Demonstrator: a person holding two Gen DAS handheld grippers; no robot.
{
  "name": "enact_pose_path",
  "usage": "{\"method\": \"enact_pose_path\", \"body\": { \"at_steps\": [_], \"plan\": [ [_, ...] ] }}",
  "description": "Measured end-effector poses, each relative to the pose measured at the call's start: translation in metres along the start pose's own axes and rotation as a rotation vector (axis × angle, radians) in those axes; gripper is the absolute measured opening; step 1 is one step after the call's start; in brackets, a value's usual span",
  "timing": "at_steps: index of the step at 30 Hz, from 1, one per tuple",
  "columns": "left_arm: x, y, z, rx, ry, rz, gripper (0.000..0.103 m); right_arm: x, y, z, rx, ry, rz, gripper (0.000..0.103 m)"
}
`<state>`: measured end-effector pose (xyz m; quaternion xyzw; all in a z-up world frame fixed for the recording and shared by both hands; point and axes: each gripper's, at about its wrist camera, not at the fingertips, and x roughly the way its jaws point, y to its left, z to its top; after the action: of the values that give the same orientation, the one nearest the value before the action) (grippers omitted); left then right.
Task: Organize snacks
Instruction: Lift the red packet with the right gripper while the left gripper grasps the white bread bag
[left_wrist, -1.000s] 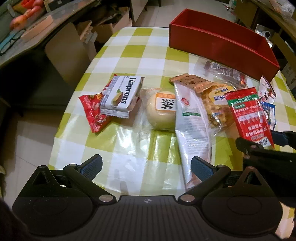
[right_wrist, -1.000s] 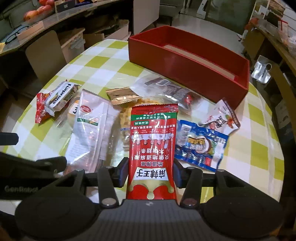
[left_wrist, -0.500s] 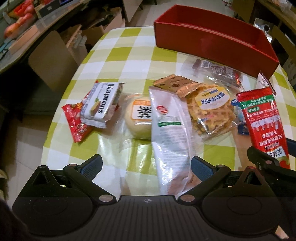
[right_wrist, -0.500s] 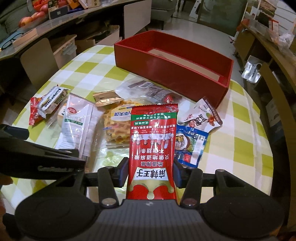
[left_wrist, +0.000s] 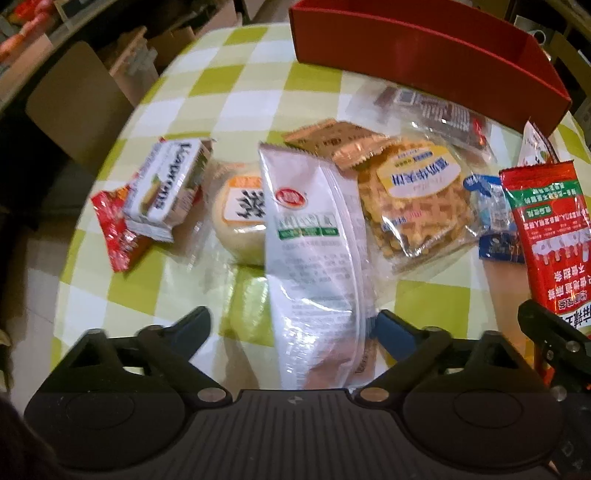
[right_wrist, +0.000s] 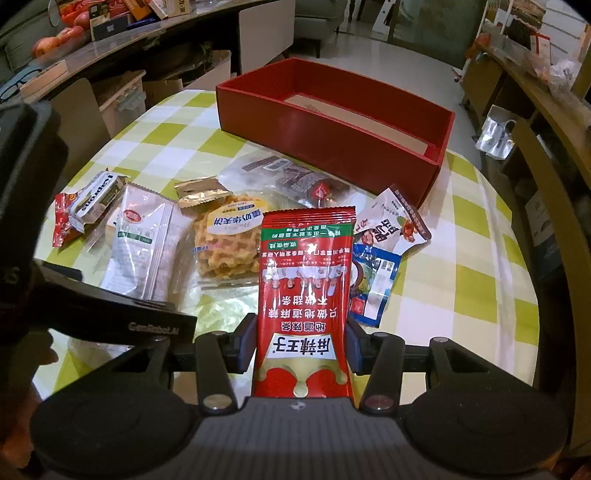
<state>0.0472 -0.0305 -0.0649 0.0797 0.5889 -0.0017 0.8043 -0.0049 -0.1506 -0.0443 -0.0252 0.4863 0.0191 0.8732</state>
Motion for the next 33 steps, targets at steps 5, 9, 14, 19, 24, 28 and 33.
{"method": "enact_pose_path", "body": {
  "at_steps": [5, 9, 14, 19, 24, 28, 33],
  "plan": [
    [0.004, 0.001, -0.002, -0.016, 0.035, -0.072, 0.06, 0.002, -0.003, -0.001, 0.009, 0.008, 0.002, 0.054],
    [-0.001, -0.005, -0.006, 0.032, 0.021, -0.048, 0.055, 0.0, -0.003, 0.001, 0.014, -0.004, 0.007, 0.054],
    [-0.014, -0.01, -0.012, 0.075, -0.018, -0.043, 0.047, 0.0, -0.001, 0.003, 0.013, -0.006, 0.012, 0.054],
    [-0.032, -0.013, -0.017, 0.131, -0.082, -0.031, 0.041, -0.001, -0.001, 0.004, 0.014, -0.009, 0.014, 0.054],
    [-0.04, -0.017, -0.02, 0.168, -0.124, -0.015, 0.039, -0.002, 0.001, 0.005, 0.013, -0.014, 0.019, 0.054],
    [-0.041, -0.017, -0.02, 0.169, -0.131, -0.02, 0.037, -0.003, 0.001, 0.006, 0.016, -0.017, 0.022, 0.054],
    [-0.047, -0.018, -0.022, 0.179, -0.145, -0.02, 0.036, -0.004, 0.002, 0.006, 0.016, -0.021, 0.029, 0.054]
  ]
}}
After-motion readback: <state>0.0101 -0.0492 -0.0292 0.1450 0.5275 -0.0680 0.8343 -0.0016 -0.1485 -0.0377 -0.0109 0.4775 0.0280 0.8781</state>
